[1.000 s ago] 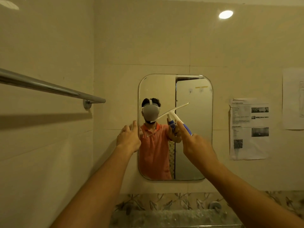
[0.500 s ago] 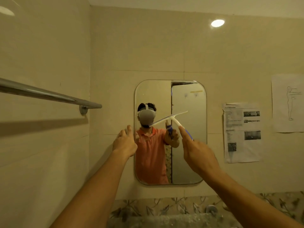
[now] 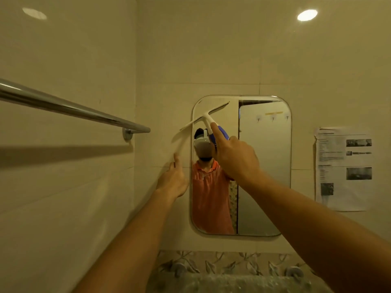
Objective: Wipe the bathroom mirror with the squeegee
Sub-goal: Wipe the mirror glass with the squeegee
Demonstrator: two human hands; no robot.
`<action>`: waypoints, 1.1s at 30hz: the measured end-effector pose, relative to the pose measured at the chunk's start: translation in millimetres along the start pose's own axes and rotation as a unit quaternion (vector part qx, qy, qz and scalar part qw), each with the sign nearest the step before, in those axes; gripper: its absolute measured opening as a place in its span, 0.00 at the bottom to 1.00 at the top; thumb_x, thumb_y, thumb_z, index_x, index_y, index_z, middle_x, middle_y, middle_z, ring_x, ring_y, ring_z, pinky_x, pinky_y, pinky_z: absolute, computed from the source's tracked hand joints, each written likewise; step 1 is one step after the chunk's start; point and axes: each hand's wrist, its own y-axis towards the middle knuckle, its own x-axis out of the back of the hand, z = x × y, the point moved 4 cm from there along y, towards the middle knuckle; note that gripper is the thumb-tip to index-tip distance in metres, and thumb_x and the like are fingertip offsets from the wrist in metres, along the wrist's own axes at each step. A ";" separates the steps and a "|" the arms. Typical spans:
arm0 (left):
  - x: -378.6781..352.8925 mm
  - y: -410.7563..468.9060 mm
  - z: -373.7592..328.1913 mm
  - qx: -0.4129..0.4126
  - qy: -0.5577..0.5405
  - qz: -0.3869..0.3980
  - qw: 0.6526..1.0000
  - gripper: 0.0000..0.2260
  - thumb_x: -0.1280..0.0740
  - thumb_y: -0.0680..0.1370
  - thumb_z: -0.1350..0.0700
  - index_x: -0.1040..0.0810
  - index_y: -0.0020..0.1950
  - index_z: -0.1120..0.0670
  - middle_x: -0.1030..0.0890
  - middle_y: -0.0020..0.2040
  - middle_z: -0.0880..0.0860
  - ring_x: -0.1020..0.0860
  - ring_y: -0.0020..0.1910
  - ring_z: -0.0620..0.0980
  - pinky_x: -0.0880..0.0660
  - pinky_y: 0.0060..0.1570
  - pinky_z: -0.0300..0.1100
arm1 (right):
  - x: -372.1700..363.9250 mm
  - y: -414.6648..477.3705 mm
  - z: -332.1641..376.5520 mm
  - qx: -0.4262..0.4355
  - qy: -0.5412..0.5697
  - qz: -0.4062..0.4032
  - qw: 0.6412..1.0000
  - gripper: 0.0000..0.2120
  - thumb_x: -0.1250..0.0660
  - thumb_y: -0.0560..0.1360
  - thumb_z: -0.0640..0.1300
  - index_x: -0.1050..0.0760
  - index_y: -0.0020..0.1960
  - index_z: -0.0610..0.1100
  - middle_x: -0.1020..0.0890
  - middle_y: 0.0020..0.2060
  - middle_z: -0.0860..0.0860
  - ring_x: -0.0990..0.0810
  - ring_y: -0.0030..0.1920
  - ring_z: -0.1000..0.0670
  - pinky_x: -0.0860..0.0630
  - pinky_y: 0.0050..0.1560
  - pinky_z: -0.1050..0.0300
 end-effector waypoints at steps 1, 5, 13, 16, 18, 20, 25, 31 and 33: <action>0.0 0.2 1.7 -0.002 -0.004 -0.001 1.000 0.36 0.42 0.81 0.60 0.64 0.81 0.54 0.41 0.78 0.59 0.35 0.73 0.59 0.31 0.68 0.52 | -4.4 -3.3 -1.3 0.001 -0.002 -0.003 1.000 0.37 0.36 0.84 0.50 0.58 0.82 0.55 0.27 0.40 0.46 0.29 0.28 0.53 0.27 0.27 0.58; -0.3 0.8 4.7 0.001 -0.011 -0.001 1.000 0.36 0.42 0.82 0.60 0.65 0.81 0.54 0.42 0.79 0.59 0.35 0.74 0.59 0.31 0.68 0.52 | -18.7 -25.0 -9.4 -0.009 0.000 -0.003 1.000 0.37 0.38 0.85 0.49 0.61 0.82 0.56 0.27 0.37 0.48 0.31 0.27 0.56 0.40 0.23 0.64; 0.2 1.9 8.6 0.015 -0.039 0.015 0.999 0.36 0.44 0.82 0.59 0.67 0.81 0.52 0.42 0.80 0.57 0.40 0.77 0.58 0.35 0.71 0.54 | -44.3 -75.4 -29.9 -0.009 -0.012 0.044 0.999 0.41 0.38 0.84 0.45 0.68 0.79 0.58 0.24 0.48 0.42 0.32 0.27 0.56 0.33 0.26 0.61; 1.3 2.6 8.1 0.021 -0.043 0.014 0.999 0.37 0.43 0.82 0.59 0.67 0.81 0.51 0.41 0.80 0.57 0.35 0.74 0.58 0.32 0.67 0.52 | -42.9 -94.3 -33.3 -0.012 -0.023 0.074 0.997 0.40 0.40 0.85 0.43 0.66 0.82 0.56 0.24 0.52 0.41 0.34 0.28 0.56 0.30 0.30 0.60; 0.9 2.9 7.4 0.023 -0.038 0.014 0.999 0.36 0.44 0.82 0.59 0.67 0.81 0.51 0.41 0.80 0.57 0.36 0.75 0.58 0.32 0.69 0.52 | -42.0 -104.5 -36.2 -0.022 -0.029 0.090 0.995 0.38 0.42 0.86 0.43 0.67 0.82 0.55 0.28 0.47 0.44 0.35 0.28 0.56 0.29 0.32 0.60; 0.0 3.0 6.9 0.025 -0.035 0.019 0.999 0.37 0.43 0.82 0.59 0.66 0.81 0.52 0.41 0.80 0.57 0.38 0.76 0.58 0.33 0.71 0.53 | -42.2 -111.4 -39.0 -0.027 -0.024 0.105 0.994 0.36 0.43 0.86 0.44 0.64 0.83 0.53 0.31 0.44 0.47 0.35 0.28 0.56 0.31 0.33 0.61; 0.2 2.4 2.9 0.031 -0.021 0.025 0.999 0.37 0.43 0.82 0.58 0.66 0.81 0.52 0.43 0.80 0.58 0.40 0.77 0.59 0.34 0.71 0.56 | -52.6 -131.9 -51.1 -0.031 -0.019 0.116 0.993 0.41 0.40 0.84 0.43 0.70 0.79 0.54 0.31 0.44 0.48 0.35 0.29 0.56 0.30 0.35 0.61; 3.8 -0.7 -4.5 0.033 0.002 0.025 0.999 0.37 0.41 0.82 0.57 0.65 0.81 0.53 0.42 0.79 0.59 0.35 0.73 0.59 0.30 0.68 0.52 | -55.7 -151.3 -62.5 -0.031 -0.012 0.119 0.992 0.42 0.40 0.85 0.44 0.74 0.76 0.53 0.31 0.45 0.47 0.28 0.34 0.54 0.24 0.39 0.61; 4.9 -2.0 -9.0 0.034 0.012 0.026 0.999 0.38 0.40 0.82 0.57 0.65 0.81 0.52 0.41 0.78 0.59 0.30 0.69 0.58 0.27 0.61 0.50 | -52.0 -154.1 -63.9 -0.030 -0.010 0.114 0.993 0.41 0.40 0.85 0.44 0.74 0.76 0.52 0.30 0.46 0.47 0.26 0.35 0.53 0.23 0.39 0.61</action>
